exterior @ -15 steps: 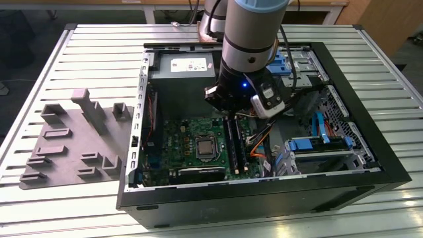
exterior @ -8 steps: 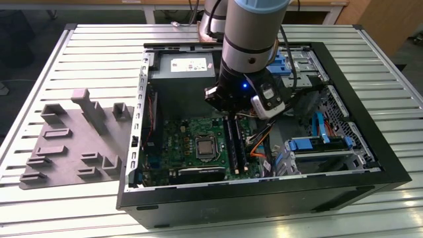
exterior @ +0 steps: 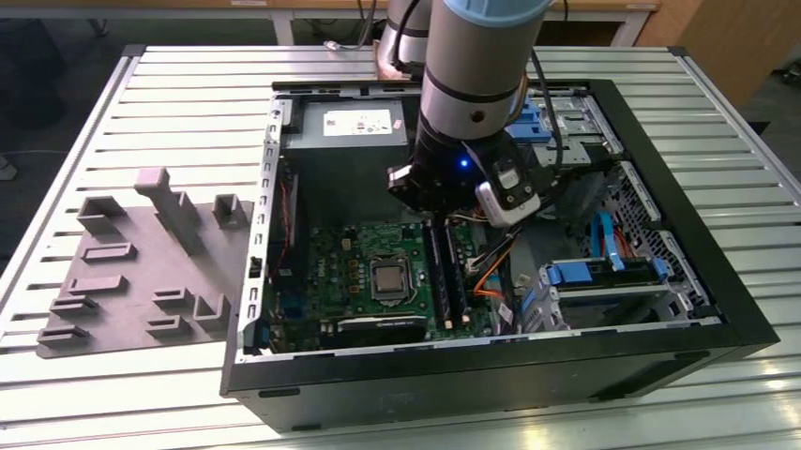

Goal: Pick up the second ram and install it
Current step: 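Press down the second ram until it locks into place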

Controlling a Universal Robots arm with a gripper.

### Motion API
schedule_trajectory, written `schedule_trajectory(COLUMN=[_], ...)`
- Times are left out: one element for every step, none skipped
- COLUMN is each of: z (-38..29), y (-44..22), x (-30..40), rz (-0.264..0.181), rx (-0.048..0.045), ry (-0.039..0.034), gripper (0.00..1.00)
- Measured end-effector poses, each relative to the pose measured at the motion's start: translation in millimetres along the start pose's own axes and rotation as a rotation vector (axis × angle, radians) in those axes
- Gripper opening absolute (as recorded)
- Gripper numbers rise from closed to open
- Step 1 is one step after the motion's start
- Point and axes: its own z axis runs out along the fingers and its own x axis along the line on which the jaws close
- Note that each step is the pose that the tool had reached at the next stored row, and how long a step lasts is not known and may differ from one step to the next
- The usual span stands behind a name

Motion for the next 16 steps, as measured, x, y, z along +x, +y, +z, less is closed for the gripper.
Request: schedule_trajectory(z=[0.0, 0.0, -0.1, -0.1, -0.1, -0.1, -0.1, -0.1, -0.2, -0.2, -0.2, -0.2, -0.2, -0.2, -0.2, -0.3], y=[-0.2, -0.5, -0.7, -0.9, -1.2, -1.4, -1.6, -1.8, -2.1, -2.3, -2.5, -2.7, -3.0, -3.2, -3.4, -3.6], x=[0.0, 0.0, 0.0, 0.0, 0.0, 0.0, -0.1, -0.1, -0.1, -0.1, -0.1, -0.1, -0.1, -0.1, -0.1, -0.1], rz=[0.000, 0.000, 0.000, 0.000, 0.000, 0.000, 0.000, 0.000, 0.000, 0.000, 0.000, 0.000, 0.000, 0.000, 0.000, 0.000], rx=[0.0000, 0.0000, 0.0000, 0.0000, 0.0001, 0.0000, 0.0000, 0.0001, 0.0000, 0.0000, 0.0000, -0.0001, 0.0000, 0.0000, 0.0000, 0.0000], ry=[0.0000, 0.0000, 0.0000, 0.0000, 0.0001, 0.0000, 0.0000, 0.0000, 0.0001, 0.0000, 0.0000, 0.0000, 0.0000, 0.0000, 0.0000, 0.0000], gripper=[0.11, 0.11, 0.11, 0.11, 0.11, 0.11, 0.11, 0.11, 0.11, 0.11, 0.11, 0.11, 0.11, 0.11, 0.11, 0.11])
